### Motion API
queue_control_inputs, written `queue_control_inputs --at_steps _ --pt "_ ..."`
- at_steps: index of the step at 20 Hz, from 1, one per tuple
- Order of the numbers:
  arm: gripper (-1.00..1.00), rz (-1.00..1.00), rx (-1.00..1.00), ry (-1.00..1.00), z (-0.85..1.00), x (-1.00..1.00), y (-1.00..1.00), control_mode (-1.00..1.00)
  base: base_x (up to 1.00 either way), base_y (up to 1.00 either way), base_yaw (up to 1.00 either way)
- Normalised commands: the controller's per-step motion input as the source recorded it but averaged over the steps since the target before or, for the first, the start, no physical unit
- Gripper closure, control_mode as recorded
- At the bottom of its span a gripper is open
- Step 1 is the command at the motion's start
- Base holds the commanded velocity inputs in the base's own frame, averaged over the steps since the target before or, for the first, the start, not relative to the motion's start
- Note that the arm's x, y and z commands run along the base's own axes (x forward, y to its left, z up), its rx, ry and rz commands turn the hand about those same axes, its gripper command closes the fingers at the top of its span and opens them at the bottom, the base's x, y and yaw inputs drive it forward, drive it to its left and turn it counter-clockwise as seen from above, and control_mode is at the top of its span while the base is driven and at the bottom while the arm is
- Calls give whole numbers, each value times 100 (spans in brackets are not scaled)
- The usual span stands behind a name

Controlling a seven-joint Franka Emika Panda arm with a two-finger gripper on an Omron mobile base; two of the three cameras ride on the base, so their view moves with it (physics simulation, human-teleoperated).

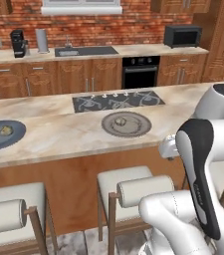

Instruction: Place two dumplings into each of the tupperware containers and then place the containers in the fridge.

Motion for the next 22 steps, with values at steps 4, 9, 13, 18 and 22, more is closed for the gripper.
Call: queue_control_inputs --at_steps 4,9,13,18,22 --pt "-100 0 0 0 0 0 0 100 81 0 5" --pt "-100 0 0 9 0 100 16 -100 0 0 0" --pt "-100 0 0 15 0 100 31 -100 0 0 0" --pt "-100 0 1 16 0 100 18 -100 0 0 0" --pt "-100 1 1 16 0 100 0 -100 0 0 0"
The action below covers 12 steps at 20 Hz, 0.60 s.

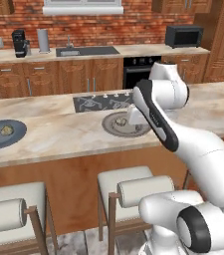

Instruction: Place two dumplings into each of the tupperware containers and then place the containers in the fridge.

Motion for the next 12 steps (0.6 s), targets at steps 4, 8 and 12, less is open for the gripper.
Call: queue_control_inputs --at_steps 4,8,12 --pt "-100 2 0 18 0 100 0 -100 0 0 0" --pt "-100 1 0 20 0 80 0 -100 0 0 0" --pt "-100 0 0 13 -21 69 0 -100 0 0 0"
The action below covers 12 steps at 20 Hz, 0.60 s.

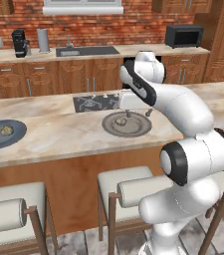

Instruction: Place two dumplings into each of the tupperware containers and then place the containers in the fridge.

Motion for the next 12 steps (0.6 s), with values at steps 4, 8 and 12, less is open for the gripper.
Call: queue_control_inputs --at_steps 4,8,12 --pt "-100 0 0 9 -83 73 18 -100 0 0 0" --pt "-100 0 0 1 -57 50 10 -100 0 0 0" --pt "-100 0 0 -16 -25 49 0 -100 0 0 0"
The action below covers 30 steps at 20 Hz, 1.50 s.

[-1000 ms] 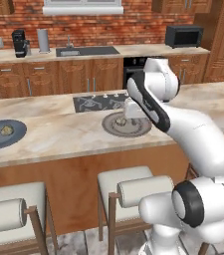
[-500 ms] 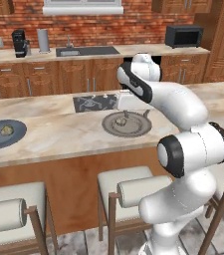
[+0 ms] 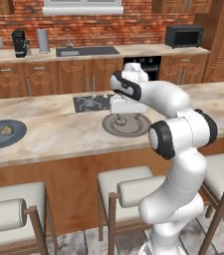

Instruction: Place two dumplings into each of the tupperware containers and then place the containers in the fridge.

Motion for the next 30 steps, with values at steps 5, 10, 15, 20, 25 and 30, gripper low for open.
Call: queue_control_inputs --at_steps 5,10,15,20,25,30 --pt "-100 0 0 -19 -43 40 0 -100 0 0 0" --pt "-100 0 0 0 -9 39 3 -100 0 0 0" --pt "-100 0 0 2 -19 36 8 -100 0 0 0" --pt "-100 0 0 2 -26 37 6 -100 0 0 0" --pt "-100 0 0 5 -5 19 0 -100 0 0 0" --pt "-100 0 0 5 0 0 0 -100 0 0 0"
